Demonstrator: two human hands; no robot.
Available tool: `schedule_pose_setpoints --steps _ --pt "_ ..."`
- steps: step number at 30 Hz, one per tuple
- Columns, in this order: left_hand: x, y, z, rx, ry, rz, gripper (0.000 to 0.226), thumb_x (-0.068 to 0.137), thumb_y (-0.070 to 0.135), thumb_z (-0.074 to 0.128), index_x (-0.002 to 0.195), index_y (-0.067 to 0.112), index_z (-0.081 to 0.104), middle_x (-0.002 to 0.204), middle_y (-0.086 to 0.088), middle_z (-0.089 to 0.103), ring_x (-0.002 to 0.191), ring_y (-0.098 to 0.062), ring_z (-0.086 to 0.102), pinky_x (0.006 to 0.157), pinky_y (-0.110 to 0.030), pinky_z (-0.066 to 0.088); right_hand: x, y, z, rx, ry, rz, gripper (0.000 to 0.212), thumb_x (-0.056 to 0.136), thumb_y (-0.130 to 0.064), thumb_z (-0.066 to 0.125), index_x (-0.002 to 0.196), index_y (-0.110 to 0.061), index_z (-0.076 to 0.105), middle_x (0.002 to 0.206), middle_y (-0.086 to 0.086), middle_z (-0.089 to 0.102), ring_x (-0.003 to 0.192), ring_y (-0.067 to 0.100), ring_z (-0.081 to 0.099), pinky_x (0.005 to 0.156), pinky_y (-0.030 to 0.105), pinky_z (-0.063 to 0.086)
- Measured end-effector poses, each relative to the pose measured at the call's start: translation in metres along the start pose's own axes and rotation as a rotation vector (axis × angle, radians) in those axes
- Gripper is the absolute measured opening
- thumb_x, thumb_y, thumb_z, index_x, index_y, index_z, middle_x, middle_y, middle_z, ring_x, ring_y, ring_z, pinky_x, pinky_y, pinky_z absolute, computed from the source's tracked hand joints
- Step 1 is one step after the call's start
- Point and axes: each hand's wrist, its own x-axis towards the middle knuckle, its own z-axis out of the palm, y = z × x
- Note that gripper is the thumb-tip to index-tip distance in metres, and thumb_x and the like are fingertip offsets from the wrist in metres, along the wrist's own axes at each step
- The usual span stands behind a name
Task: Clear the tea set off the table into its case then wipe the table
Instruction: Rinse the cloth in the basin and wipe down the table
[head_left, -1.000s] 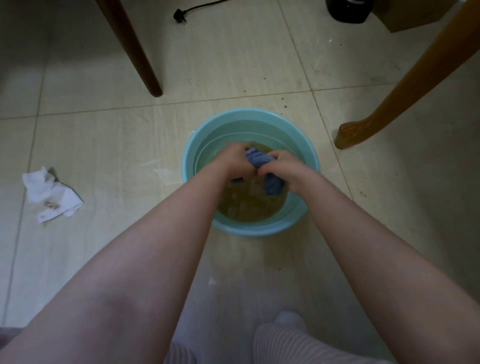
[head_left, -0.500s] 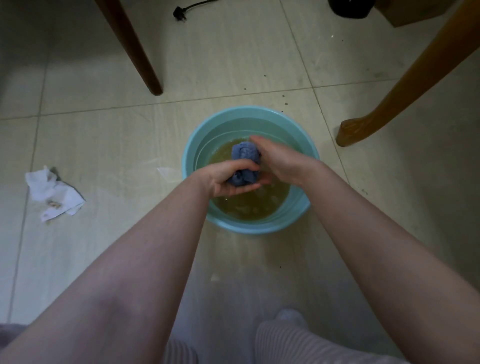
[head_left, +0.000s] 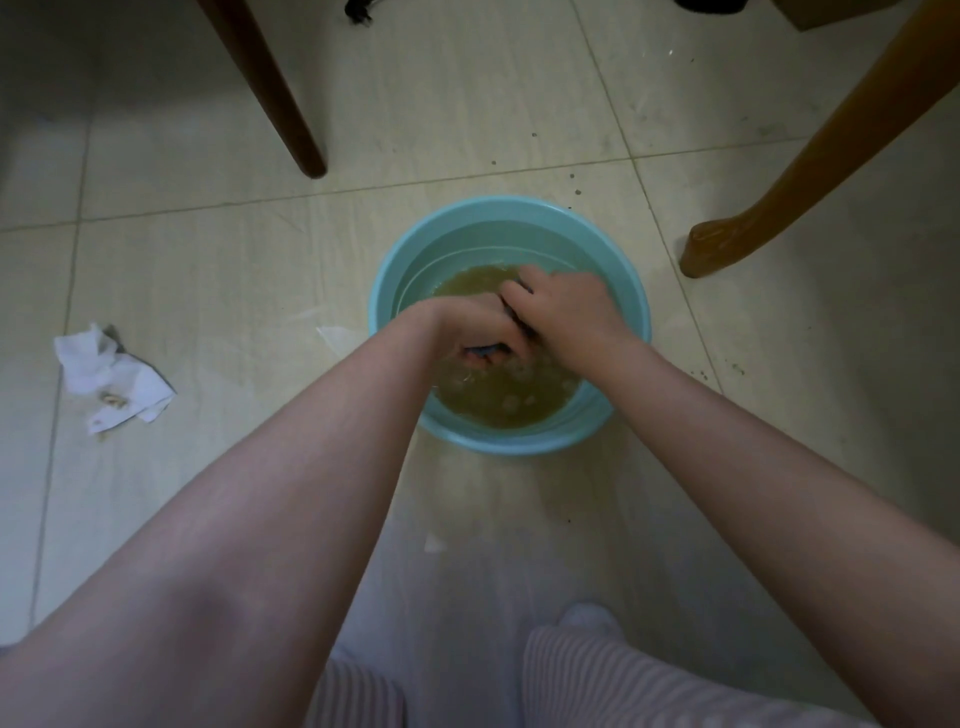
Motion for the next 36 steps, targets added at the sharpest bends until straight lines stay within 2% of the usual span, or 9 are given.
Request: schedule_pose_setpoints --steps 3,6,9,15,19,22,25,32,36 --pt "0.012 0.006 0.01 0.428 0.194 -0.035 0.016 0.077 0.003 0.065 0.069 0.014 0.057 0.057 0.0 0.05 0.053 -0.017 0.046 0.054 -0.027 0.04 0.009 -0.009 -0.001 -0.069 -0.249 0.154 0.004 0.09 -0.014 0.057 0.091 -0.015 0.06 0.085 0.0 0.061 0.075 0.025 0.062 0.055 0.03 0.035" --pt "0.015 0.009 0.025 0.7 0.455 -0.067 0.01 0.084 0.012 0.062 0.076 0.016 0.057 0.078 0.001 0.061 0.067 -0.017 0.054 0.069 -0.032 0.043 0.012 -0.012 0.004 0.042 -0.325 0.333 0.019 0.088 -0.02 0.057 0.069 -0.02 0.051 0.071 -0.003 0.055 0.073 0.023 0.06 0.061 0.03 0.04" --pt "0.014 0.011 0.033 0.936 0.597 0.021 0.013 0.092 0.008 0.05 0.089 0.014 0.061 0.098 -0.001 0.062 0.081 -0.022 0.059 0.069 -0.032 0.041 0.006 -0.006 0.011 0.274 -0.364 0.474 0.022 0.084 -0.024 0.06 0.065 -0.021 0.049 0.063 -0.003 0.05 0.062 0.019 0.053 0.061 0.031 0.041" --pt "0.01 0.021 0.037 1.274 0.539 0.039 0.026 0.094 0.003 0.042 0.073 0.015 0.051 0.078 0.001 0.053 0.069 -0.02 0.052 0.061 -0.031 0.042 0.002 -0.002 0.024 0.814 -0.39 0.672 0.025 0.076 0.0 0.064 0.057 -0.013 0.054 0.049 -0.001 0.055 0.052 0.016 0.051 0.051 0.026 0.041" --pt "0.015 0.02 0.044 1.524 0.484 0.087 0.028 0.096 0.0 0.041 0.096 0.013 0.066 0.101 -0.002 0.068 0.089 -0.022 0.066 0.057 -0.03 0.039 0.001 -0.007 0.037 0.978 -0.427 0.746 0.011 0.08 -0.004 0.071 0.078 -0.012 0.063 0.072 0.0 0.06 0.081 0.017 0.057 0.068 0.03 0.044" --pt "0.016 0.018 0.041 1.594 0.468 0.108 0.032 0.097 -0.001 0.039 0.108 0.012 0.067 0.111 -0.005 0.068 0.099 -0.025 0.067 0.061 -0.032 0.039 0.003 -0.011 0.041 0.916 -0.432 0.793 0.017 0.08 -0.018 0.073 0.094 -0.011 0.067 0.085 0.004 0.065 0.082 0.016 0.059 0.071 0.031 0.045" --pt "0.014 0.015 0.034 1.539 0.486 0.153 0.03 0.097 0.002 0.039 0.104 0.012 0.067 0.109 -0.006 0.069 0.097 -0.027 0.067 0.06 -0.034 0.039 0.001 -0.016 0.033 0.696 -0.349 0.797 0.009 0.084 -0.026 0.065 0.081 -0.019 0.061 0.07 -0.002 0.059 0.062 0.016 0.055 0.06 0.029 0.042" --pt "0.008 -0.004 0.026 1.491 0.432 0.192 0.019 0.09 0.01 0.047 0.073 0.015 0.054 0.081 0.0 0.063 0.07 -0.024 0.057 0.059 -0.033 0.046 -0.007 -0.036 0.029 0.524 -0.318 0.697 0.014 0.083 -0.02 0.058 0.07 -0.017 0.055 0.057 -0.005 0.048 0.058 0.021 0.052 0.049 0.026 0.035" --pt "0.01 -0.006 0.026 1.503 0.425 0.212 0.016 0.089 0.01 0.047 0.084 0.017 0.06 0.093 -0.004 0.069 0.082 -0.028 0.066 0.063 -0.035 0.049 -0.01 -0.037 0.031 0.497 -0.298 0.667 0.012 0.084 -0.02 0.058 0.073 -0.018 0.054 0.058 -0.004 0.044 0.062 0.024 0.05 0.056 0.028 0.038"
